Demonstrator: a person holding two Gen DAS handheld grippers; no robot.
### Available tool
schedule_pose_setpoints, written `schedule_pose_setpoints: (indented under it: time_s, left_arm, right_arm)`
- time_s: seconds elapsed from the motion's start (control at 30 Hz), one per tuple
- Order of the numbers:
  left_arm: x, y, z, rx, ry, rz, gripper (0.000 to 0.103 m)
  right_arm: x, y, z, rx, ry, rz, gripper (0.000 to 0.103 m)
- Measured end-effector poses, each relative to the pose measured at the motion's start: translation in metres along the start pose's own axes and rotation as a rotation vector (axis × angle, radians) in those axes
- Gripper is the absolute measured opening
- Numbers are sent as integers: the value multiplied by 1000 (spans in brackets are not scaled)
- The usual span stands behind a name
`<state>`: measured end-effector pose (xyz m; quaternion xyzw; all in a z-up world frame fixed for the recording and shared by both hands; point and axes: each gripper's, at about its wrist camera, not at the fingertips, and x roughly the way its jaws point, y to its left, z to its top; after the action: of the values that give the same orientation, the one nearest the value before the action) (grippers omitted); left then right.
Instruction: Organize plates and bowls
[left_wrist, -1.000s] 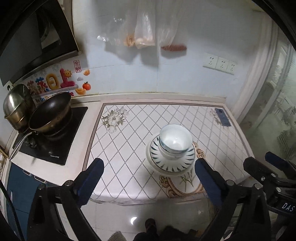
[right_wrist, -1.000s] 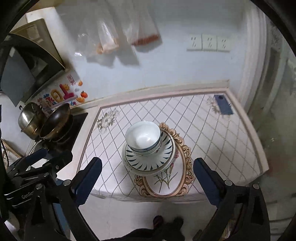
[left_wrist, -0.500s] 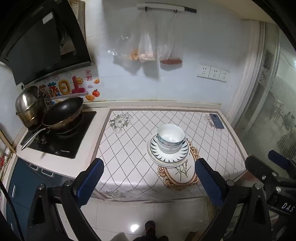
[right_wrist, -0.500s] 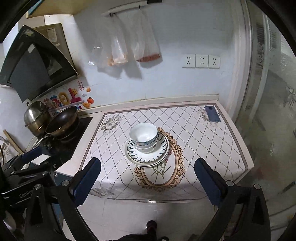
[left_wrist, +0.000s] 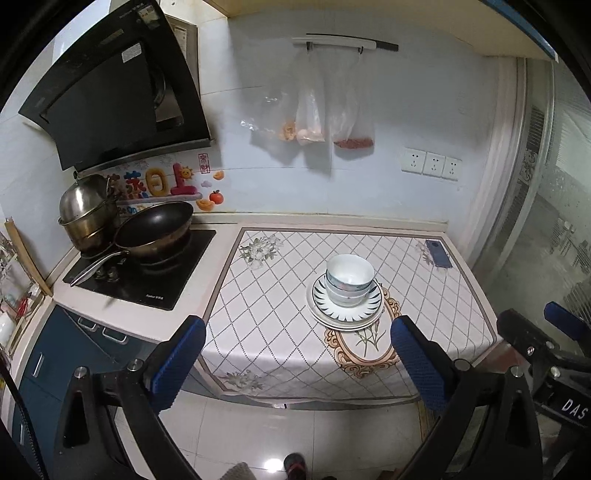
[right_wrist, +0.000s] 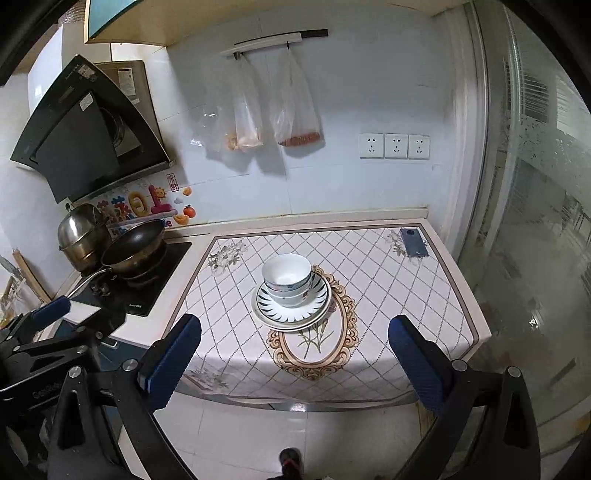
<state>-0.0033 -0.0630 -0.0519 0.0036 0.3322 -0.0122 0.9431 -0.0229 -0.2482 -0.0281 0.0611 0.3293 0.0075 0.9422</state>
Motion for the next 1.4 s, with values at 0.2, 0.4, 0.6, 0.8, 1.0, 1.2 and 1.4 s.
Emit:
schedule_pose_setpoints:
  time_s: [0.2, 0.4, 0.6, 0.8, 1.0, 1.2, 1.4]
  left_arm:
    - [-8, -3, -7, 2, 2, 4, 103]
    - [-14, -1, -7, 11, -9, 4, 103]
    - [-18, 8, -5, 14, -27, -1, 103]
    - [-19, 13, -5, 16, -37, -5, 103]
    - [-19, 15, -7, 22, -32, -8, 103]
    - [-21, 15, -8, 17, -32, -8, 103]
    - [-19, 23, -5, 15, -39, -14, 103]
  right_arm:
    - [-10, -2, -2, -11, -9, -5, 103]
    - [-20, 0, 0, -15, -40, -14, 103]
    - [-25, 4, 0, -6, -48, -20, 103]
    - [-25, 7, -2, 4, -50, -22, 103]
    - [-22, 9, -4, 12, -48, -26, 103]
    - [-22, 11, -5, 14, -48, -28, 103]
    - [-21, 11, -5, 11, -47, -29, 103]
